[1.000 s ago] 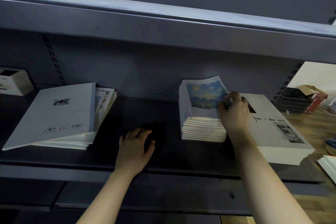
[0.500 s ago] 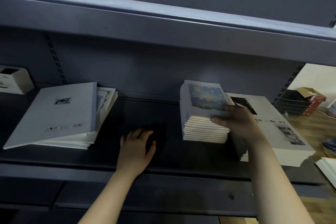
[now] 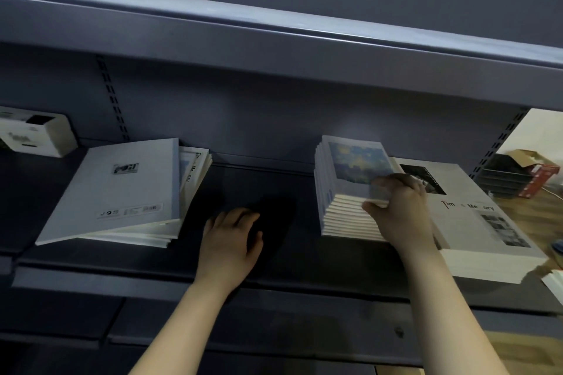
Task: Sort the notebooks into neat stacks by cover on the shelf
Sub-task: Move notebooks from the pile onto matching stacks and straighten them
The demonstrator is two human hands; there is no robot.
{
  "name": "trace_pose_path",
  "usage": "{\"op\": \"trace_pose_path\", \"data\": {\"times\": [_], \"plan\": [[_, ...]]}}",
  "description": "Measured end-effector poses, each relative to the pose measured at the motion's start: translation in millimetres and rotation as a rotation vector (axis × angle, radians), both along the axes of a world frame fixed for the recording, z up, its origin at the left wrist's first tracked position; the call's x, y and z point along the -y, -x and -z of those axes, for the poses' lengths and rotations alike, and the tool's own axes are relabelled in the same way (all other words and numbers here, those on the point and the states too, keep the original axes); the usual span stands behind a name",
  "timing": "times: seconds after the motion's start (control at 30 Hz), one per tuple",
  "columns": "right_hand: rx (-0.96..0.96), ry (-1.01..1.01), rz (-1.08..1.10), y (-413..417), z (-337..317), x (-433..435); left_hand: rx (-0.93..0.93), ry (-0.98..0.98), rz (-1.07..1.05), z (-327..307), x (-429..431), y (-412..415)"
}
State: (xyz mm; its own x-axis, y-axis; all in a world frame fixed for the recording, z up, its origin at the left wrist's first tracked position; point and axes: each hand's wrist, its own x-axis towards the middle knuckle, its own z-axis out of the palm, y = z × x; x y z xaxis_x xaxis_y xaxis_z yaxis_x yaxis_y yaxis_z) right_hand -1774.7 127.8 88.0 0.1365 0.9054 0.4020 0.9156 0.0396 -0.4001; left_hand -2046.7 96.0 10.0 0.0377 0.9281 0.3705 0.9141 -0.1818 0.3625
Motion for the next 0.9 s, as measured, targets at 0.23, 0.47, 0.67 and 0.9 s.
{"op": "trace_pose_path", "data": {"times": [0.23,0.47,0.67,0.9], "plan": [[-0.21,0.023,-0.154,49,17,24,-0.078,-0.041,-0.273,-24,-9,71],[-0.25,0.147,-0.22,82,45,24,-0.236,0.196,-0.414,-20,-17,100],[-0.276,0.175,-0.22,91,53,25,-0.245,0.189,-0.442,-34,-22,107],[-0.32,0.182,-0.199,88,66,29,-0.243,0.146,-0.44,-47,-17,104]]}}
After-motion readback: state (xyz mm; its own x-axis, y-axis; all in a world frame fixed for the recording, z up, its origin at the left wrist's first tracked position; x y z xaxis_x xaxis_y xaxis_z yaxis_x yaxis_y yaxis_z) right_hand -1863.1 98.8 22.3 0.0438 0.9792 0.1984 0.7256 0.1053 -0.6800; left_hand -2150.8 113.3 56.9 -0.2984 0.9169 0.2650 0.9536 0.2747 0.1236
